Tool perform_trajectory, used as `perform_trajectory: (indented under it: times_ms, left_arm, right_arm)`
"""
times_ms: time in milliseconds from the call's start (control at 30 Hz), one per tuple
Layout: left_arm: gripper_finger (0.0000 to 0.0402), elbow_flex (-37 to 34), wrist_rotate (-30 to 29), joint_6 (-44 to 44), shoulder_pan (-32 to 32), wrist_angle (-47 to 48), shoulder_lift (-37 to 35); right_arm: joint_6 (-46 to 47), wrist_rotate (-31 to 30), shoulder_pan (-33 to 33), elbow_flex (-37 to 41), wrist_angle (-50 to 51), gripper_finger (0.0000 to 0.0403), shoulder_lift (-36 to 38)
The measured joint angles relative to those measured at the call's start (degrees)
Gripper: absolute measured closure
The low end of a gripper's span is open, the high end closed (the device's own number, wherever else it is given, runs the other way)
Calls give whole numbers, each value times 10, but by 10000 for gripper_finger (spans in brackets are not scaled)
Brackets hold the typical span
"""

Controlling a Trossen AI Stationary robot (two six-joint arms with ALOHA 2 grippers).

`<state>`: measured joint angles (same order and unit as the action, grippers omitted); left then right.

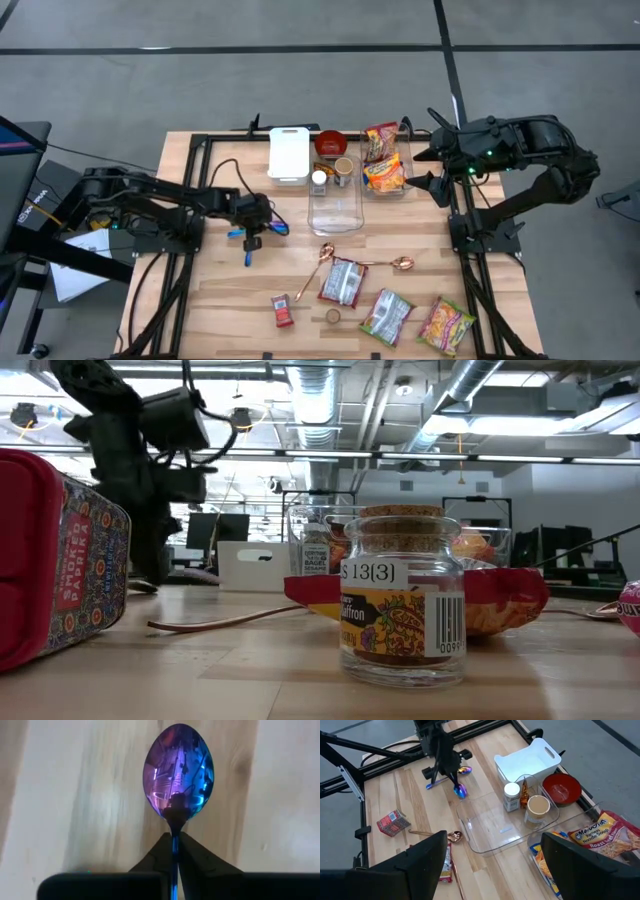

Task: Pick & Place Food Item
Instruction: Put the bottom blue spoon into the white bin

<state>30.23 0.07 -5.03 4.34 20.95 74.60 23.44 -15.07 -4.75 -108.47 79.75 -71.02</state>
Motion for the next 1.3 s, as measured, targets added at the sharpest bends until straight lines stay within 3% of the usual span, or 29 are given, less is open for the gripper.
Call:
perform_trajectory:
  times_ms: [367, 667, 900, 1133, 1300]
  left_arm:
    - [394, 63, 9, -80, 41, 5, -100]
    - [395, 133, 8, -241, 143, -54, -109]
    - [395, 208, 48, -271, 253, -56, -48]
    - [396, 305, 132, -252, 329, -70, 77]
    - [396, 385, 206, -256, 367, 3, 172]
  right_arm:
    - [-12, 0, 0, 0, 0, 88, -1]
    - [-14, 0, 0, 0, -2, 88, -2]
    - [-19, 0, 0, 0, -3, 88, -2]
    - [-25, 0, 0, 0, -5, 88, -2]
    - [-22, 0, 0, 0, -5, 88, -2]
